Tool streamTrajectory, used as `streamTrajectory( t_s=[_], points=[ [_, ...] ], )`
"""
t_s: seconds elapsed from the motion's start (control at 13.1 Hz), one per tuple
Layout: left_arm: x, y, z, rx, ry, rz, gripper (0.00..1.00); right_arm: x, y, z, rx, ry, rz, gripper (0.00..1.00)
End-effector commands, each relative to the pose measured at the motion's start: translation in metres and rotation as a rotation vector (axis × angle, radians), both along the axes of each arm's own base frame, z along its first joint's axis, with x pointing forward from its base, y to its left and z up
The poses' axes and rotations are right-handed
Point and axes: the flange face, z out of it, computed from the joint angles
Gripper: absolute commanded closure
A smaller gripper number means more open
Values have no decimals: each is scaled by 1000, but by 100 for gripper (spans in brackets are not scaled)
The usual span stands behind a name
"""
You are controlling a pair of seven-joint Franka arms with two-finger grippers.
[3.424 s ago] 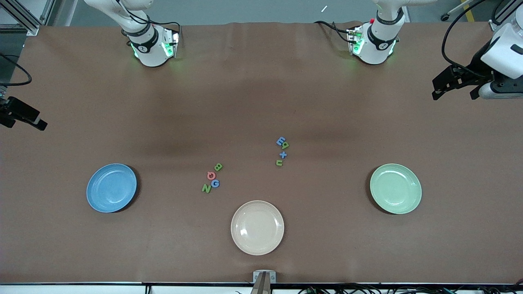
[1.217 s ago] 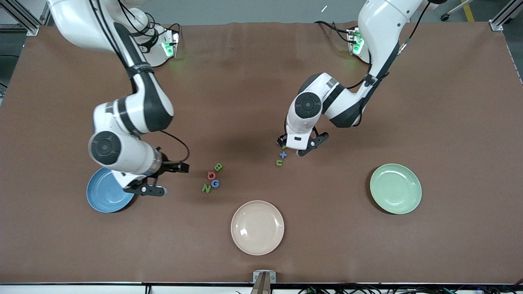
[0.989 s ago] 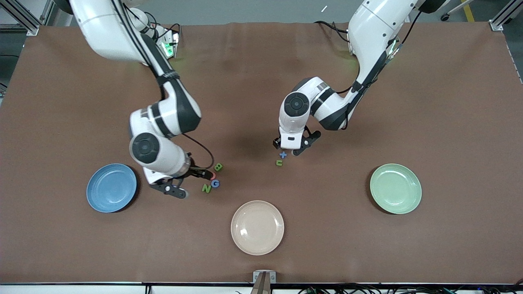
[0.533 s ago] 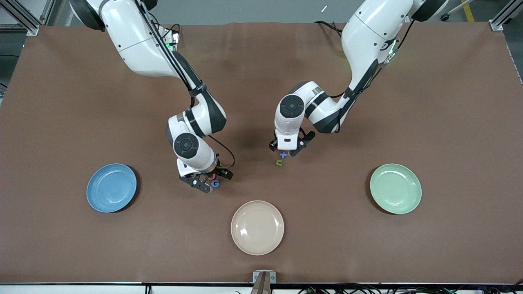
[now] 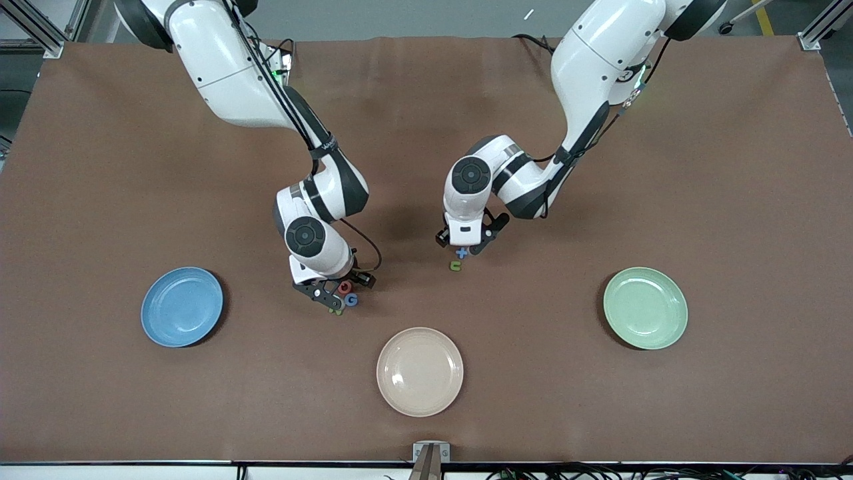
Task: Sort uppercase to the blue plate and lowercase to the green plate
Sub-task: 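Grasp green B with the right gripper while the left gripper grasps blue m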
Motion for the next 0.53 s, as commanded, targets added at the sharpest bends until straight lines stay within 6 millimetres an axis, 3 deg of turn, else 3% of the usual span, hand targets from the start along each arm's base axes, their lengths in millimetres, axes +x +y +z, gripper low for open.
streamTrajectory(
  t_s=[0.0,0.23,0.46],
  points=[
    [2,-3,-4,8,-16,11,22,-7,-2,7,8,2,-16,69],
    [1,-1,-6,10,-11,13,31,-7,-2,8,9,2,-11,97],
    [0,-2,-8,14,-8,35,48,-6,0,11,12,-1,-2,100]
  ],
)
